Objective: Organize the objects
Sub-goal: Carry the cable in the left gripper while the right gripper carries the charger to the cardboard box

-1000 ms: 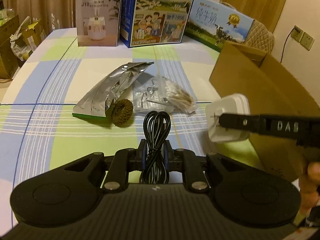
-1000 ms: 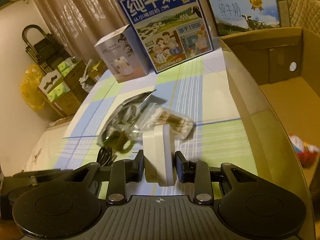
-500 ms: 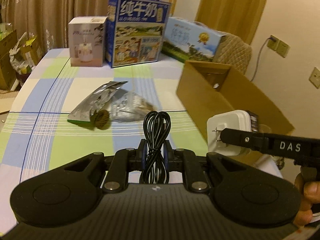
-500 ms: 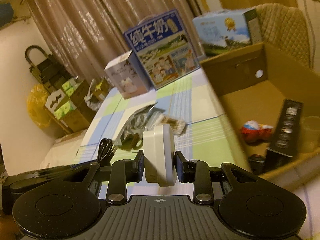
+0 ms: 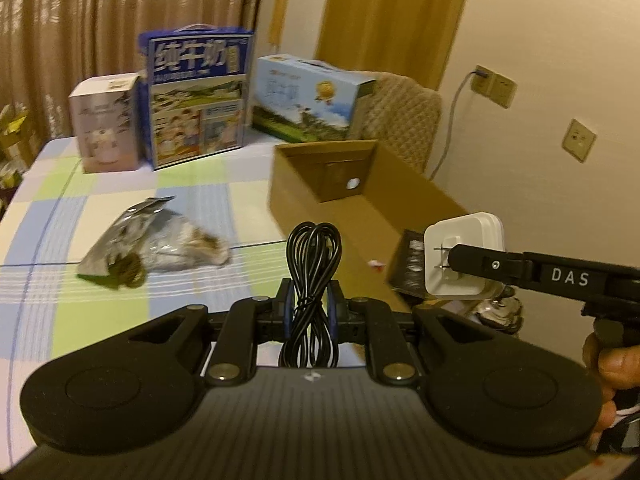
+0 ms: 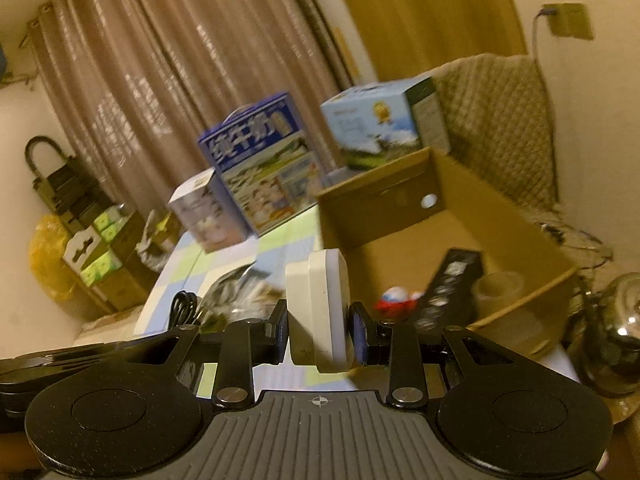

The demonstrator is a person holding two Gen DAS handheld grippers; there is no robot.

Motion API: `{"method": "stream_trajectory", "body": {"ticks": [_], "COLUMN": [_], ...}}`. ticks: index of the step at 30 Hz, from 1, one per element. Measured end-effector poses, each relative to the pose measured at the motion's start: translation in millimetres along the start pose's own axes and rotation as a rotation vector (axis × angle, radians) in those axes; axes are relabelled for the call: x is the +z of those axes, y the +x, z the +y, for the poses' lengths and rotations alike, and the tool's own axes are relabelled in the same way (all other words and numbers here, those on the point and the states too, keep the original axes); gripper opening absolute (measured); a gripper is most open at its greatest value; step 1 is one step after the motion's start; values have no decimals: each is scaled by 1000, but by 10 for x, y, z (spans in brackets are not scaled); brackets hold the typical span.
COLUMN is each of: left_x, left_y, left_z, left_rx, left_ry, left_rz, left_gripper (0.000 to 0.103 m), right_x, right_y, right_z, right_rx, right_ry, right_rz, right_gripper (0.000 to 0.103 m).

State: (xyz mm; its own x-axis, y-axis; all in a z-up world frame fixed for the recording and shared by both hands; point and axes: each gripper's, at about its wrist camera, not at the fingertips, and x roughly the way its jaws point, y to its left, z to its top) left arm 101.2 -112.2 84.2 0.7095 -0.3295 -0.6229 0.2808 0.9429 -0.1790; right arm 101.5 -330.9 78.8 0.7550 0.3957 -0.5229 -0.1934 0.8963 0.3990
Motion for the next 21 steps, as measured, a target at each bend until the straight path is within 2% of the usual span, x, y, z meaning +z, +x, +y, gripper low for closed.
{"method": "stream_trajectory", "body": {"ticks": [8,21], "left_x": [115,320], "left_y": [201,598], "left_z": [-376,-747], "left_rx": [-59,-49], "left_ry": [18,5], "left_rz": [27,33], "left_gripper": [13,13], "right_x": [152,379], "right_y": [-209,-158], "right_z": [-337,-718], "right_rx": [-51,-74], "right_ry": [2,-8], "right_rz": [-34,-37], "right_gripper": [28,28]}}
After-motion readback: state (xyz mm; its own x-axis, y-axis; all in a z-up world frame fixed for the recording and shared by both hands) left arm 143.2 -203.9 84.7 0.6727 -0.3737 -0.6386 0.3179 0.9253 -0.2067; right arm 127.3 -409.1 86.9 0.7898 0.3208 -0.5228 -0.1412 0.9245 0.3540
